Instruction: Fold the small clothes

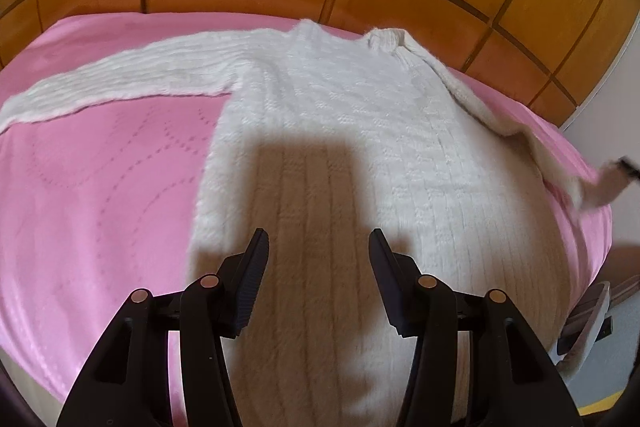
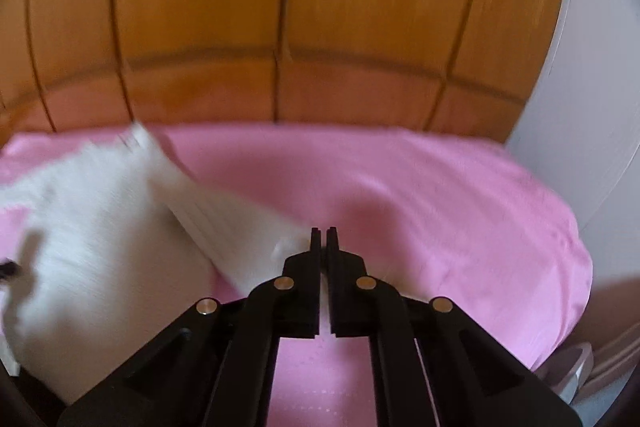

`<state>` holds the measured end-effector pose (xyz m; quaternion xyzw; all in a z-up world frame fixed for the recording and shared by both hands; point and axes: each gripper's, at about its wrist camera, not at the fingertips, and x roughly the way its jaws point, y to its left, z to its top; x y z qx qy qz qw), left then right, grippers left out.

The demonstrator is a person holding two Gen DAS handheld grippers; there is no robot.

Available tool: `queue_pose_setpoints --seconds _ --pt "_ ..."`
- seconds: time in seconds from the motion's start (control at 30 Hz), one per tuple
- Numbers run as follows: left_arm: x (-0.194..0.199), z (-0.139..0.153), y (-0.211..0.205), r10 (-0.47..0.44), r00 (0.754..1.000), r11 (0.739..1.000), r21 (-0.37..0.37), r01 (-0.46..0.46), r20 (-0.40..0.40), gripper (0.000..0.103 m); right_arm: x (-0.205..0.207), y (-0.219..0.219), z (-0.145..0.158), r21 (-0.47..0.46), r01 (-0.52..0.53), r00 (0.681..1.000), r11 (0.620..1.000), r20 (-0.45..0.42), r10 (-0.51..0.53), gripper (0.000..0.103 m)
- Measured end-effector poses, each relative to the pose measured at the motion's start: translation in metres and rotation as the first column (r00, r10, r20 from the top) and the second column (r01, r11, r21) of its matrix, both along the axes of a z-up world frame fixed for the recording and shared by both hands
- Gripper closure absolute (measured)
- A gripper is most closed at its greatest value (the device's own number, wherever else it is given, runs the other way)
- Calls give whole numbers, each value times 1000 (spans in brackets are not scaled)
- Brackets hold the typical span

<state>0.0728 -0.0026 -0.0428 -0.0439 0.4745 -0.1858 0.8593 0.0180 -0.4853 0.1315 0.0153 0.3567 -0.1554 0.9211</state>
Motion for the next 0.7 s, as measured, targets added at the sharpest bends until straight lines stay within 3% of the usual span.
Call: queue_pose_setpoints --seconds 0.17,0.3,0.4,0.47,0.53,0.6,0.7 --pt "12 -6 -8 6 1000 1000 4 -6 -17 52 -12 -36 58 60 84 984 995 152 -92 103" --pt "15 -12 -9 13 999 1000 10 -13 -34 52 -4 -91 64 138 233 949 963 181 -256 103" --pt "17 -14 -7 20 999 1000 5 -20 -44 52 23 -119 38 124 285 951 951 85 -296 99" --pt "17 -15 -7 23 999 1000 3 -23 -46 52 31 -116 20 137 256 964 957 36 -263 98" --pt "17 -16 -8 27 998 1000 1 -27 -52 52 39 -104 -4 155 214 977 965 -10 -215 91" --pt "18 -17 -10 21 999 1000 10 -20 -50 52 47 -83 -27 169 136 990 976 -52 -129 71" --pt "17 -17 -12 13 999 1000 16 -13 -51 47 66 -43 -57 138 2 993 990 -120 14 67"
